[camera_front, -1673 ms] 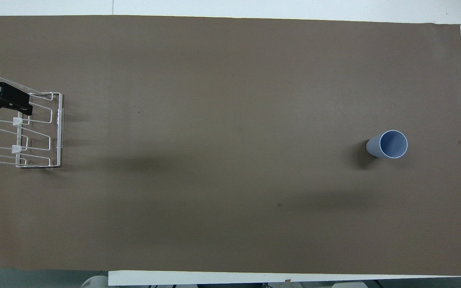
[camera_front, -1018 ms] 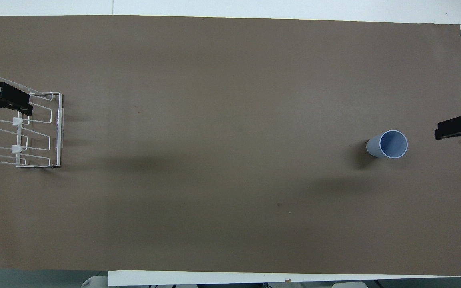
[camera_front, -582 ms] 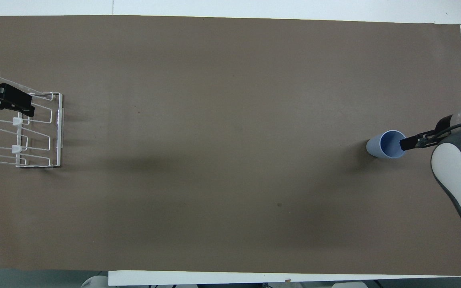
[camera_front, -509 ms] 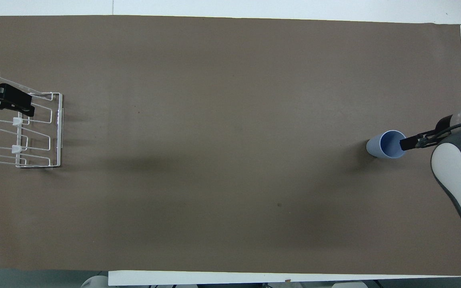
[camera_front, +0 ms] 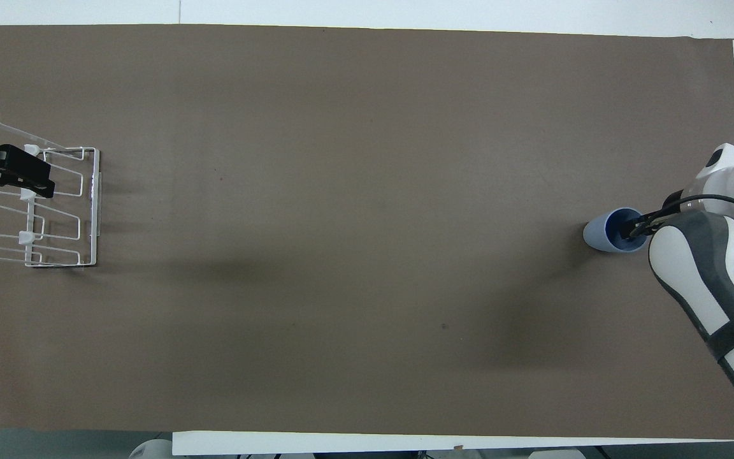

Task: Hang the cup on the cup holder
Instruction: 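Grasp the blue cup rim with the right gripper and lift it, then carry the cup toward center while the left gripper reaches for it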

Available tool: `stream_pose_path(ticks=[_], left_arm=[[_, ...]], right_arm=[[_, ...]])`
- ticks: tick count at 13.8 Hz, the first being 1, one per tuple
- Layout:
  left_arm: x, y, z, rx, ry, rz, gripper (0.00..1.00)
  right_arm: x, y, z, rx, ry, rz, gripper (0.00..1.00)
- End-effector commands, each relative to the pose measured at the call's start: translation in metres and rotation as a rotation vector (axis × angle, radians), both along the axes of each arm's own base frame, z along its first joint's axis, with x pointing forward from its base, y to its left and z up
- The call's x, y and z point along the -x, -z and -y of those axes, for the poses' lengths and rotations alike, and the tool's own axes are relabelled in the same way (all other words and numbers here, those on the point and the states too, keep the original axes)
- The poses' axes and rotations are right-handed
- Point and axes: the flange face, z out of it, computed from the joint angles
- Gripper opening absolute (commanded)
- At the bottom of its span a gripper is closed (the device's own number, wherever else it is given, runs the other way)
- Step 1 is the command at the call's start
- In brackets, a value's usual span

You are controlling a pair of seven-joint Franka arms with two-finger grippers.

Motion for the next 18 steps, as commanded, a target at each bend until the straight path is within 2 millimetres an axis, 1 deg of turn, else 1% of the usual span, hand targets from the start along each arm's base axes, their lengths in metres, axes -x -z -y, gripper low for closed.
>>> stream_pose_path(ticks=[1, 2, 3, 4, 5, 6, 7, 9, 10, 11, 12, 13, 14, 15, 16, 17, 18], left_arm=[[0.009, -0.001, -0.004, -0.013, -0.004, -0.003, 1.0], [0.009, -0.001, -0.004, -0.014, -0.005, -0.005, 1.0], [0.009, -0.001, -0.004, -0.014, -0.005, -0.005, 1.0], [0.009, 0.0, -0.004, -0.014, -0.005, -0.008, 1.0], [0.009, -0.001, -0.004, -0.014, -0.005, -0.006, 1.0], [0.009, -0.001, -0.003, -0.014, -0.007, -0.006, 1.0], [0.009, -0.001, -0.003, -0.019, -0.032, -0.007, 1.0], [0.01, -0.001, 0.005, -0.035, -0.167, -0.006, 1.0], [0.011, -0.001, 0.011, -0.01, -0.244, -0.013, 1.0], [0.011, -0.003, 0.02, 0.048, -0.369, -0.03, 1.0], [0.01, -0.009, 0.031, 0.09, -0.525, -0.056, 1.0], [0.011, -0.017, 0.041, 0.098, -0.656, -0.074, 1.0], [0.017, -0.018, 0.064, 0.084, -0.757, -0.108, 1.0], [0.021, -0.019, 0.082, 0.072, -0.855, -0.129, 1.0], [0.026, -0.021, 0.102, 0.066, -0.933, -0.15, 1.0], [0.031, -0.022, 0.119, 0.059, -1.016, -0.171, 1.0], [0.031, -0.024, 0.128, 0.07, -1.112, -0.187, 1.0]], right_arm=[[0.002, 0.001, -0.003, -0.016, -0.011, 0.011, 0.13], [0.001, 0.001, -0.004, -0.016, -0.015, 0.01, 0.0], [-0.001, -0.002, -0.004, -0.016, -0.024, 0.009, 0.0], [-0.007, -0.009, -0.006, -0.019, -0.051, -0.004, 0.0], [-0.016, -0.019, -0.017, -0.039, -0.107, -0.034, 0.0], [-0.026, -0.033, -0.028, -0.095, -0.116, -0.034, 0.0], [-0.032, -0.048, -0.041, -0.189, -0.086, -0.032, 0.0], [-0.037, -0.067, -0.069, -0.421, 0.004, -0.025, 0.0], [-0.037, -0.072, -0.094, -0.533, 0.029, -0.028, 0.0], [-0.038, -0.076, -0.116, -0.629, 0.057, -0.03, 0.0], [-0.037, -0.081, -0.15, -0.717, 0.094, -0.048, 0.0], [-0.035, -0.084, -0.182, -0.769, 0.137, -0.081, 0.0], [-0.034, -0.086, -0.206, -0.824, 0.201, -0.106, 0.0], [-0.034, -0.092, -0.234, -0.899, 0.266, -0.115, 0.0], [-0.033, -0.096, -0.257, -0.948, 0.312, -0.113, 0.0], [-0.028, -0.098, -0.285, -0.992, 0.351, -0.124, 0.0], [-0.024, -0.098, -0.306, -1.029, 0.399, -0.137, 0.0]])
